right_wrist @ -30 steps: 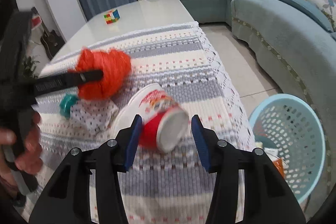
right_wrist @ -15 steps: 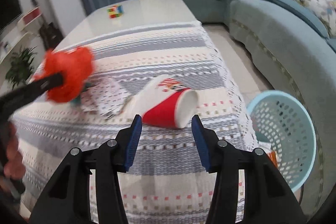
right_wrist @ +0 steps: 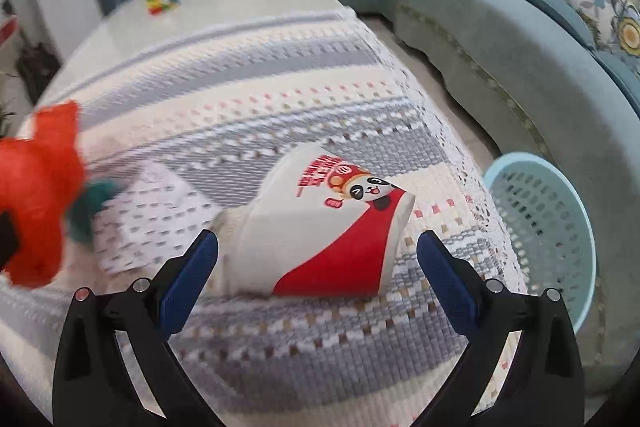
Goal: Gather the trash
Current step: 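Grasp the red-and-white paper cup with the right tool, then carry the bag and cup to the blue basket and release both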
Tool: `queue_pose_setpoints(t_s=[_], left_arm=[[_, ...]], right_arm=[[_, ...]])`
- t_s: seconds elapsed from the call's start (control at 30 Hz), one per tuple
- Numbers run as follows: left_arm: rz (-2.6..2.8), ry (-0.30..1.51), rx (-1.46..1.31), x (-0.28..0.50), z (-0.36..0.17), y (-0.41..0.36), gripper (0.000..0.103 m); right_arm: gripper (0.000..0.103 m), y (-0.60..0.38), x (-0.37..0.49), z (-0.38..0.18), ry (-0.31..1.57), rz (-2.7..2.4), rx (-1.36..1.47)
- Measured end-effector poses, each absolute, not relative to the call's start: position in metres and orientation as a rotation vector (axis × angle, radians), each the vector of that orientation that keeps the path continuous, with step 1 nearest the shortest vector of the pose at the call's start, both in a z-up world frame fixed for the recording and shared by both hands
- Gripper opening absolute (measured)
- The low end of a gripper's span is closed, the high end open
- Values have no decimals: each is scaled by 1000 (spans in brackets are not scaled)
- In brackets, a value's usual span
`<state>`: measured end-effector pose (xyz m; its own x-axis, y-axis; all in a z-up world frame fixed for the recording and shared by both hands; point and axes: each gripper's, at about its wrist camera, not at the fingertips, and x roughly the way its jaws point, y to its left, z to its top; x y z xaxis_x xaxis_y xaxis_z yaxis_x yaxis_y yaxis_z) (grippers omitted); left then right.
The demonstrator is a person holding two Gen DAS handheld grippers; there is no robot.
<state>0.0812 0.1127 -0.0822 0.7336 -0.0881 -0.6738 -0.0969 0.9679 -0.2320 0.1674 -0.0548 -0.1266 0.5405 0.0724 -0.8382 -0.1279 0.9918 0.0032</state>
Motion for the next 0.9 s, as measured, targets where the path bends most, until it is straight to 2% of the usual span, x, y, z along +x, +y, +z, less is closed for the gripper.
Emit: queue_pose_setpoints(t_s=[0.03, 0.13, 0.3, 0.53, 0.9], left_arm=[[3, 749, -264, 81, -83, 113, 41], [-1, 751, -268, 80, -85, 112, 41], [-25, 742, -260, 80, -83, 109, 41], [-141, 685, -237, 80, -56, 86, 41], [-311, 622, -57, 104, 19, -14, 41]], right_arm=[[94, -55, 170, -130, 997, 106, -61], [74, -58, 168, -134, 992, 93, -76], [73, -71, 156, -125, 942, 109, -78], [73, -115, 129, -70, 775, 118, -47], [73, -231, 118, -19, 689, 18, 49]])
